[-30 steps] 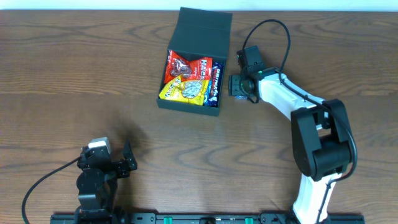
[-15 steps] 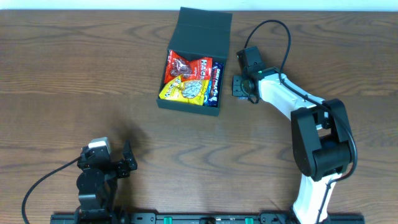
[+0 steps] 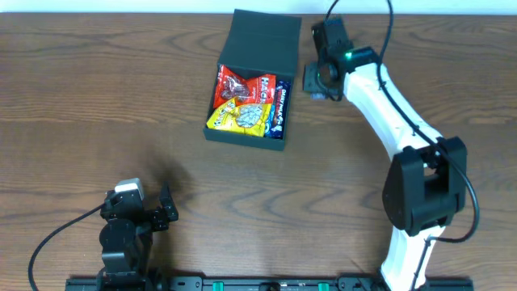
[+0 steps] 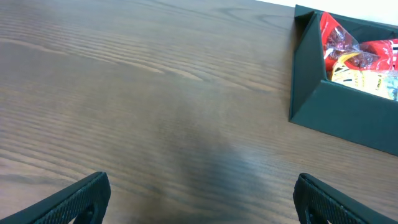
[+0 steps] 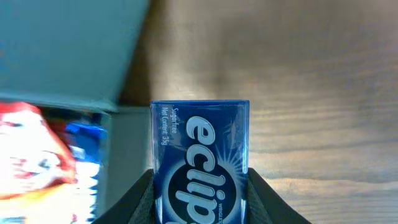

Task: Pack container
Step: 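Lower the Eclipse tin into the box beside the Dairy Milk bar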

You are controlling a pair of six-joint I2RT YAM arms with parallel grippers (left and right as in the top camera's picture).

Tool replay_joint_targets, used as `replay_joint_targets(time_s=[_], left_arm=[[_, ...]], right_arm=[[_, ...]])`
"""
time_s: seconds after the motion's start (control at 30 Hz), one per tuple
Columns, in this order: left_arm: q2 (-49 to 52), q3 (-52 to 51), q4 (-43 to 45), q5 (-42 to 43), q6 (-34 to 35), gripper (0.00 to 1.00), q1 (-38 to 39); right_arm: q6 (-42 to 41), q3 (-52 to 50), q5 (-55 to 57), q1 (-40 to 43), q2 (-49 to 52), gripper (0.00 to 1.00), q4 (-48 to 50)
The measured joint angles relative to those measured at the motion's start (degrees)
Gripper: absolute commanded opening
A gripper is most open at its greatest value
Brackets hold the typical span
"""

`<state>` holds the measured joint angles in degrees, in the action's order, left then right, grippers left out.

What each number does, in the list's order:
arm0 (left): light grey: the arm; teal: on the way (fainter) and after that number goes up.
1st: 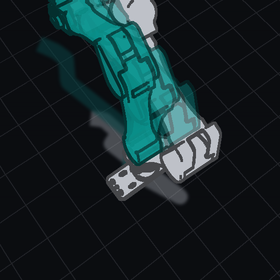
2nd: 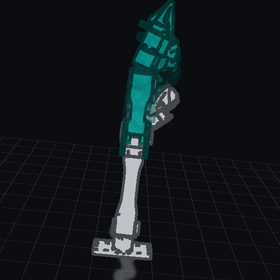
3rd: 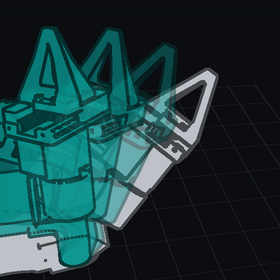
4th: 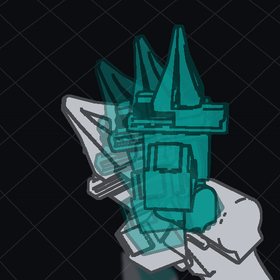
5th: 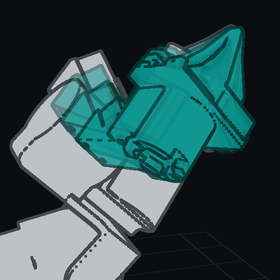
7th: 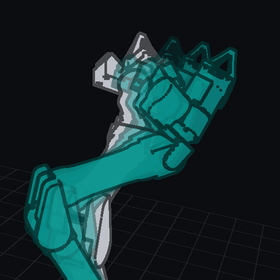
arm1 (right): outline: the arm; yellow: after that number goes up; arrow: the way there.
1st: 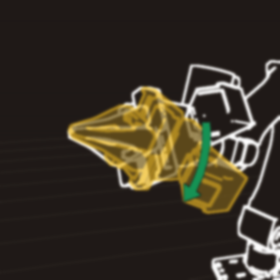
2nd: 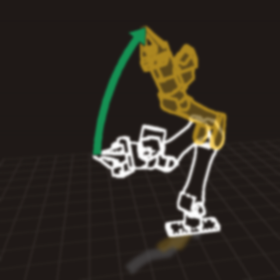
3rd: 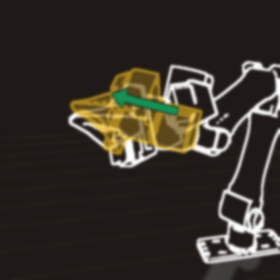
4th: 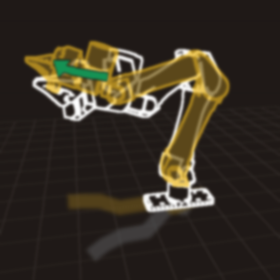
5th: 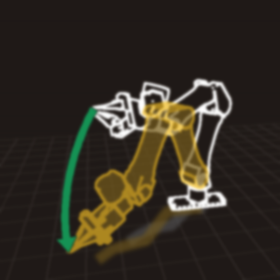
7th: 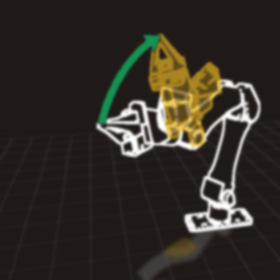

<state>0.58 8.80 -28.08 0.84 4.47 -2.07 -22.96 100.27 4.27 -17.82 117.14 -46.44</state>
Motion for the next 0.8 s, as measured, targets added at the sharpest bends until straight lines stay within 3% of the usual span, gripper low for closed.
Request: replay_joint_targets(time_s=[0.4, 0.47, 0.5, 0.6, 0.8], left_arm=[[0.00, -0.02, 0.02, 0.00, 0.00, 0.95, 0.00], [0.00, -0.02, 0.02, 0.00, 0.00, 0.95, 0.00], [0.00, 0.00, 0.02, 0.00, 0.00, 0.95, 0.00], [0.00, -0.02, 0.02, 0.00, 0.00, 0.95, 0.00], [0.00, -0.02, 0.00, 0.00, 0.00, 0.95, 0.00]], right_arm=[[-11.41, 2.16, -8.37, -8.79, -0.70, 0.13, 0.96], [-12.17, 2.16, -8.33, -9.90, -0.70, 0.20, 1.22], [-12.83, 2.16, -8.28, -10.49, -0.70, 0.34, 1.25], [-14.29, 2.14, -8.04, -10.86, -0.70, 0.57, 1.25], [-14.71, 2.14, -7.61, -10.86, -0.70, 0.65, 1.31]])
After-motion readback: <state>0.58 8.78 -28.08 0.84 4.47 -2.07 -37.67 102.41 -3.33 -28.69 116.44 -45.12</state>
